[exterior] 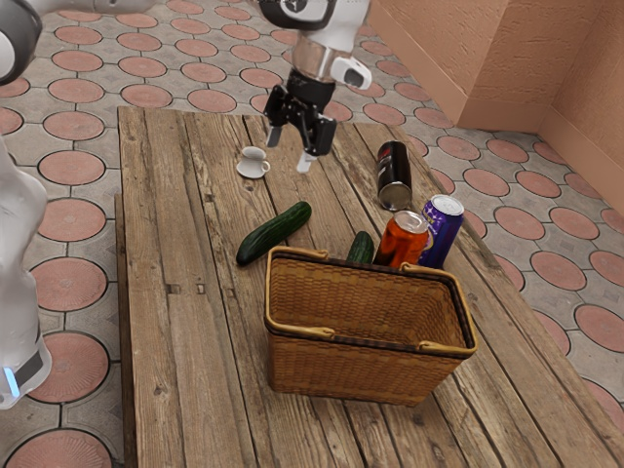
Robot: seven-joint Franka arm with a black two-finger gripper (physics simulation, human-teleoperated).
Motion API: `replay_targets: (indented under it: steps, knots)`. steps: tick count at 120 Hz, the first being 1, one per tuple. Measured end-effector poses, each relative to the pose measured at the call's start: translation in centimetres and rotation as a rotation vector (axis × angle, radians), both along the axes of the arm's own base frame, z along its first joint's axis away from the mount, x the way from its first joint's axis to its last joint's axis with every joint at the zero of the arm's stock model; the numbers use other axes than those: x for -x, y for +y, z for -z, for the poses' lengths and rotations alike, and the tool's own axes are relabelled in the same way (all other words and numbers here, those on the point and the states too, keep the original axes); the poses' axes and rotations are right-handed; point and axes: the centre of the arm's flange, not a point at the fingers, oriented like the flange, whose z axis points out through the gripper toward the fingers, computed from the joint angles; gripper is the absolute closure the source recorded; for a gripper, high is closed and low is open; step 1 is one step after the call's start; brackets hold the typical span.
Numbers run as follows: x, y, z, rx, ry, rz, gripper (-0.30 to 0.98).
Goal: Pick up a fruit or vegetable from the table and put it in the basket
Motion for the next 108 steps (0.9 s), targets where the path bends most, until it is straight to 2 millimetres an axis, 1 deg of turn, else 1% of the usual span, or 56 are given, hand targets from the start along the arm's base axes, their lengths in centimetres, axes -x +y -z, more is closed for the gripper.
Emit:
replay_targets:
  steps: [10, 14, 18, 28, 47, 57, 78, 86, 98, 103, 108]
  knots:
    - [0.0, -0.4, 0.0, -0.017, 0.005, -0.059, 0.0]
    - [0.0, -0.4, 0.3, -0.022, 0.013, -0.083, 0.0]
    - [0.1, -0.3, 1.0, -0.026, 0.03, -0.108, 0.0]
    - [0.4, 0.7, 3.6, -0.035, 0.085, -0.182, 0.0]
    - [0.4, 1.2, 6.4, -0.066, 0.126, -0.269, 0.0]
    - [-0.2, 1.2, 7.0, -0.077, 0.104, -0.304, 0.0]
    - [-1.4, 1.4, 7.4, -0.094, 0.053, -0.364, 0.0]
    - [-1.6, 1.5, 8.6, -0.101, 0.064, -0.381, 0.0]
    - [-1.0, 2.8, 11.1, -0.107, 0.1, -0.428, 0.0]
    - [-0.8, 3.2, 12.1, -0.109, 0.113, -0.442, 0.0]
    - [-0.7, 3.3, 12.7, -0.111, 0.118, -0.452, 0.0]
